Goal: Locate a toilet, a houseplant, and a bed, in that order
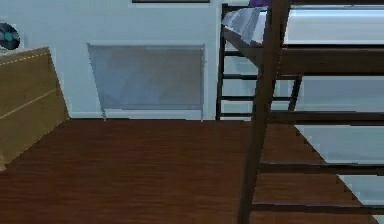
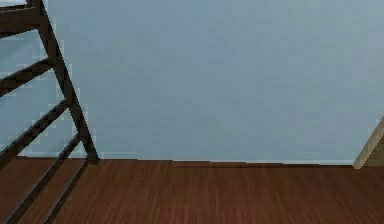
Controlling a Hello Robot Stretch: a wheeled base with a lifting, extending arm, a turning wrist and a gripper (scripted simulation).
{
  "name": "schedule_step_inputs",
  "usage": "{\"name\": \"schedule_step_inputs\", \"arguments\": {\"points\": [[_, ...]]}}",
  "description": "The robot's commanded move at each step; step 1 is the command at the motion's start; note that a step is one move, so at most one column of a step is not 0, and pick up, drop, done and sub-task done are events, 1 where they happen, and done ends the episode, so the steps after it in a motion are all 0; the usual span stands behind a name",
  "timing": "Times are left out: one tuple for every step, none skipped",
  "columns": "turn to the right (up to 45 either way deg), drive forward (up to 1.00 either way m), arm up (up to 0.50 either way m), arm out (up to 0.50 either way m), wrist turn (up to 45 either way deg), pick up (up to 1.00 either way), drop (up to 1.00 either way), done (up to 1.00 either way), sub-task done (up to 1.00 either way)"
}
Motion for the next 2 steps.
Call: {"name": "schedule_step_inputs", "arguments": {"points": [[0.0, 0.05, 0.00, 0.00, 0.0, 0.00, 0.00, 0.00, 0.00], [24.0, 0.00, 0.00, 0.00, 0.0, 0.00, 0.00, 0.00, 0.00]]}}
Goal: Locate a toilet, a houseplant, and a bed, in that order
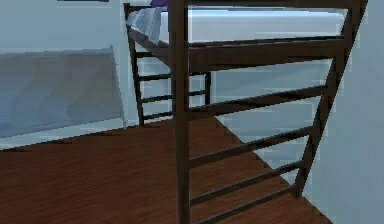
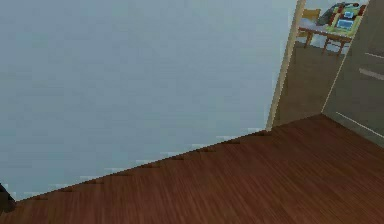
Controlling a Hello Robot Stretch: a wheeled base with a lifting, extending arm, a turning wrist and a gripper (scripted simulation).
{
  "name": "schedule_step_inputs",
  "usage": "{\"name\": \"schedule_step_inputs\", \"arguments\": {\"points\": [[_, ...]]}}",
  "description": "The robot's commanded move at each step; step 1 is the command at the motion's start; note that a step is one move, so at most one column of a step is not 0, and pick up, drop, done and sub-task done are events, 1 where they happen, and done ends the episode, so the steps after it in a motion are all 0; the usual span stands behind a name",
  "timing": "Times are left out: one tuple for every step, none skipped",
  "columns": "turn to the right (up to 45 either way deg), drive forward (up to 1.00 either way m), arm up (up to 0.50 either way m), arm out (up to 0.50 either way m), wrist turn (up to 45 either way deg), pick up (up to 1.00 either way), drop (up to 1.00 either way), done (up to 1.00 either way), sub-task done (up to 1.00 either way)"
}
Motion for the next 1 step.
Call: {"name": "schedule_step_inputs", "arguments": {"points": [[0.0, 0.00, 0.00, 0.00, 0.0, 0.00, 0.00, 1.00, 0.00]]}}
